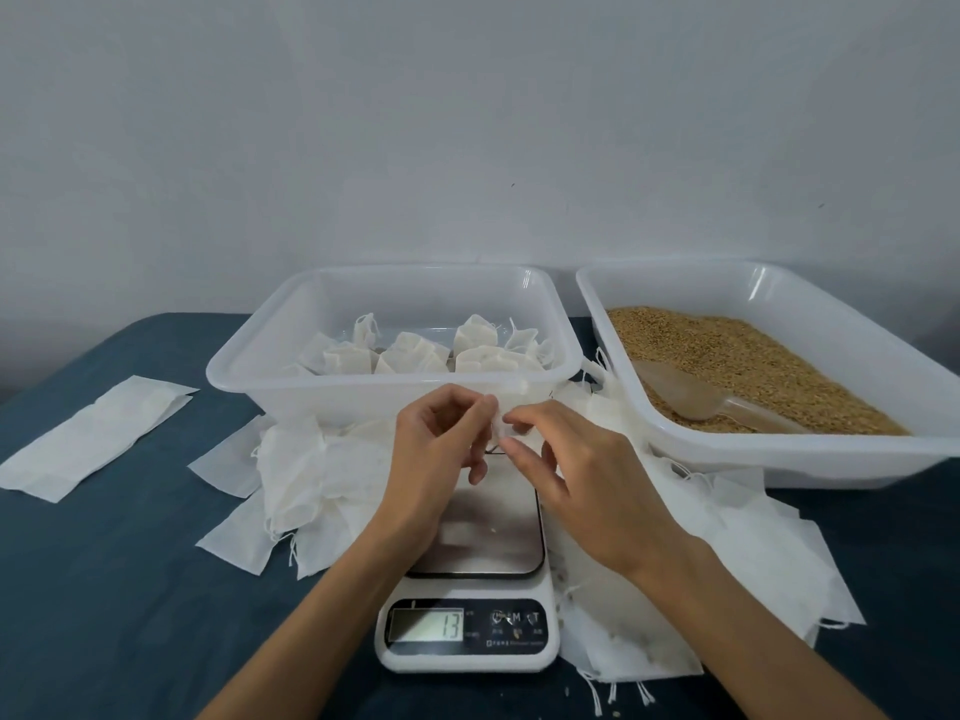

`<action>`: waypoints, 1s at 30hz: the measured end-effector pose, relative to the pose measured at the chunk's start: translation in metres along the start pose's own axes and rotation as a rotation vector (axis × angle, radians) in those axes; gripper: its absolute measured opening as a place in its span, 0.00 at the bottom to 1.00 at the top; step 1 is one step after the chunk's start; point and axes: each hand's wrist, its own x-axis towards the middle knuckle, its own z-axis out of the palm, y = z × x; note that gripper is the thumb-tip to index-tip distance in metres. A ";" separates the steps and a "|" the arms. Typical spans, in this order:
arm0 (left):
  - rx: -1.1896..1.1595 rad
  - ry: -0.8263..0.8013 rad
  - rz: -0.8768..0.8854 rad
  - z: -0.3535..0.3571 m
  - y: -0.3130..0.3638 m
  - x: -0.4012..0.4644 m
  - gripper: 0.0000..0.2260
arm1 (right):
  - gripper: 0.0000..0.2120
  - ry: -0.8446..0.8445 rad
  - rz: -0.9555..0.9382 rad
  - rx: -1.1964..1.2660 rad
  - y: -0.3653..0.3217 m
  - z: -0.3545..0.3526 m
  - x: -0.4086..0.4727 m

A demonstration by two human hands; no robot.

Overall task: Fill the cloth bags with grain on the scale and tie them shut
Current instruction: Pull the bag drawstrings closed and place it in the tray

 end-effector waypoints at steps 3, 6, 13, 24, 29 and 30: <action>0.147 -0.077 0.126 0.002 -0.001 -0.001 0.07 | 0.18 0.000 0.160 0.212 0.002 0.001 0.001; 0.266 -0.146 0.186 0.002 -0.001 -0.002 0.05 | 0.18 0.048 0.311 0.438 0.002 0.001 0.004; 0.201 -0.105 0.141 0.001 0.002 -0.001 0.06 | 0.09 0.192 0.402 0.672 0.003 -0.003 0.006; -0.023 -0.096 0.016 0.001 0.003 -0.002 0.04 | 0.10 0.196 0.461 0.885 0.009 -0.009 0.012; -0.001 -0.038 0.021 0.000 0.003 0.000 0.08 | 0.15 0.218 0.473 0.781 0.013 -0.011 0.012; 0.013 -0.048 0.025 0.000 0.003 0.000 0.08 | 0.15 0.201 0.462 0.772 0.013 -0.011 0.012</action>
